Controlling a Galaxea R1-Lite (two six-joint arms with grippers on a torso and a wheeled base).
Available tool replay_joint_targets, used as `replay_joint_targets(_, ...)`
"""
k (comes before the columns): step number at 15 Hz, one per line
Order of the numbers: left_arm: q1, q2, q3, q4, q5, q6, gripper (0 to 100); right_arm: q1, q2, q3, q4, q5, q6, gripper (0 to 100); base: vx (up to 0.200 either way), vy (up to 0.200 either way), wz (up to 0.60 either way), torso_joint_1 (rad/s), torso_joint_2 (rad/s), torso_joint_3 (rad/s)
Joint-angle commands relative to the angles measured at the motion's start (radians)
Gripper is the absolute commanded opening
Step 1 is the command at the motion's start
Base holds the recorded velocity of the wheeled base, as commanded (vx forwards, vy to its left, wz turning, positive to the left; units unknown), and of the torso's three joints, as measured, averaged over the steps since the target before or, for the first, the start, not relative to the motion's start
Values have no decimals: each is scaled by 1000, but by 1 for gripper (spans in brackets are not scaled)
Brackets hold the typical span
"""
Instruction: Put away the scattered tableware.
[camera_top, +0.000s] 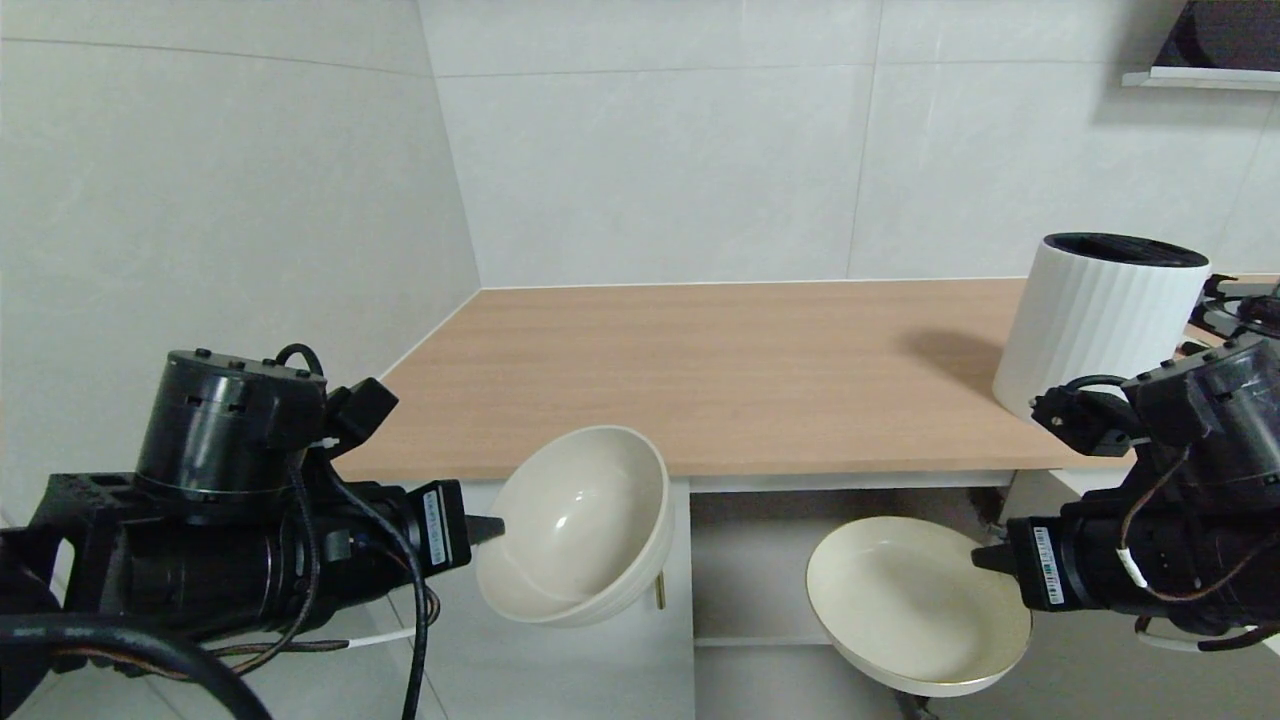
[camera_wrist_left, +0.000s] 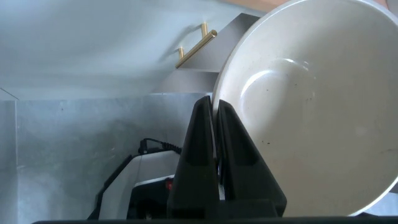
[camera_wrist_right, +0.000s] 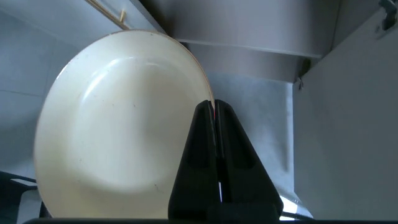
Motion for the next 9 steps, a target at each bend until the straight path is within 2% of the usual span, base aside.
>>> replay_joint_targets(1, -1, 1, 0, 0, 1, 0, 0, 1, 8, 2, 0, 0, 0, 0, 0, 0, 0, 0, 0, 0)
replay_joint_targets(4, -1, 1, 0, 0, 1, 0, 0, 1, 26, 5, 0, 0, 0, 0, 0, 0, 0, -41, 109, 60)
replay_joint_targets(9, 0, 1, 0, 0, 1, 0, 0, 1, 26, 6, 0, 0, 0, 0, 0, 0, 0, -167, 427, 257)
